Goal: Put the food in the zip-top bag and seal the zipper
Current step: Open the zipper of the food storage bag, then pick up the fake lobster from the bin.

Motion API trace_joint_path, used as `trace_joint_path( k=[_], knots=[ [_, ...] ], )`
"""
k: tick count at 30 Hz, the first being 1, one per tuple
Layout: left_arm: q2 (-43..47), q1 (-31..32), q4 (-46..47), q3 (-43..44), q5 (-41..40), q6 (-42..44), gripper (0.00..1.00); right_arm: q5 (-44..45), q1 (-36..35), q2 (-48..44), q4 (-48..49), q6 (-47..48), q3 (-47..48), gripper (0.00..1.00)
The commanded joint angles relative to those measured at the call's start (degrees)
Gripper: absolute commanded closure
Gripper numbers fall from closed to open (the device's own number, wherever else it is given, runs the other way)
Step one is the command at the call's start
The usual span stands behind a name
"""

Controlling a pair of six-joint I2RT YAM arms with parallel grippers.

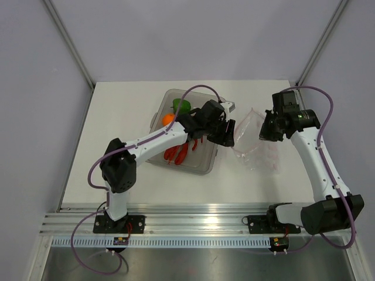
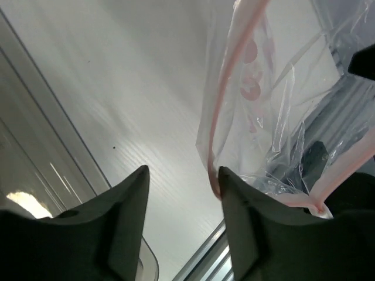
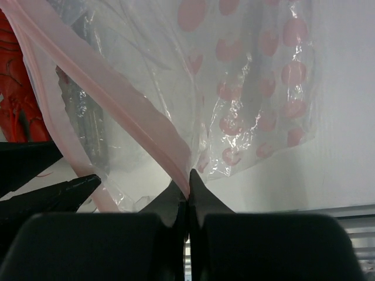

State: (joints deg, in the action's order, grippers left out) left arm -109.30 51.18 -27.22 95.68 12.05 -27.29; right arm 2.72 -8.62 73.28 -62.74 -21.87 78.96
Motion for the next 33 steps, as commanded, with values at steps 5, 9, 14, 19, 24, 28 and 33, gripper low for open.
trace_joint_path(
  k=[5,9,14,19,24,28,33],
  knots=[
    [4.35,-1.6,-9.25,8.03,-6.51,10.05,0.43,-3.07,-0.25,0.82,4.65,-2.65,-3.02,1.0],
    [8.04,-7.13,-7.67,4.53,-5.37,9.54,0.43,-3.07,-0.17,0.2,4.64,-2.83,-3.11,1.0],
    [6.3,-10.74,-11.18,4.43,-12.74,10.33,0.23,-3.07,-0.17,-0.24,4.56,-2.65,-2.67,1.0],
    [-3.89,-13.47,-19.43,13.73,-20.31,9.45,0.22,-3.69,-0.17,-0.24,4.91,-2.74,-2.32,1.0],
    [-13.91,-14.09,-23.93,20.86,-22.42,9.01,0.25,-3.6,-0.25,-0.68,4.38,-2.65,-2.23,1.0],
    [-18.14,-14.18,-25.42,23.41,-27.6,7.52,0.34,-3.86,-0.17,-1.21,4.21,-2.65,-2.41,1.0],
    [-20.25,-14.53,-24.99,23.5,-28.41,7.6,0.34,-5.0,-0.17,-1.38,4.38,-2.92,-2.23,1.0]
  ],
)
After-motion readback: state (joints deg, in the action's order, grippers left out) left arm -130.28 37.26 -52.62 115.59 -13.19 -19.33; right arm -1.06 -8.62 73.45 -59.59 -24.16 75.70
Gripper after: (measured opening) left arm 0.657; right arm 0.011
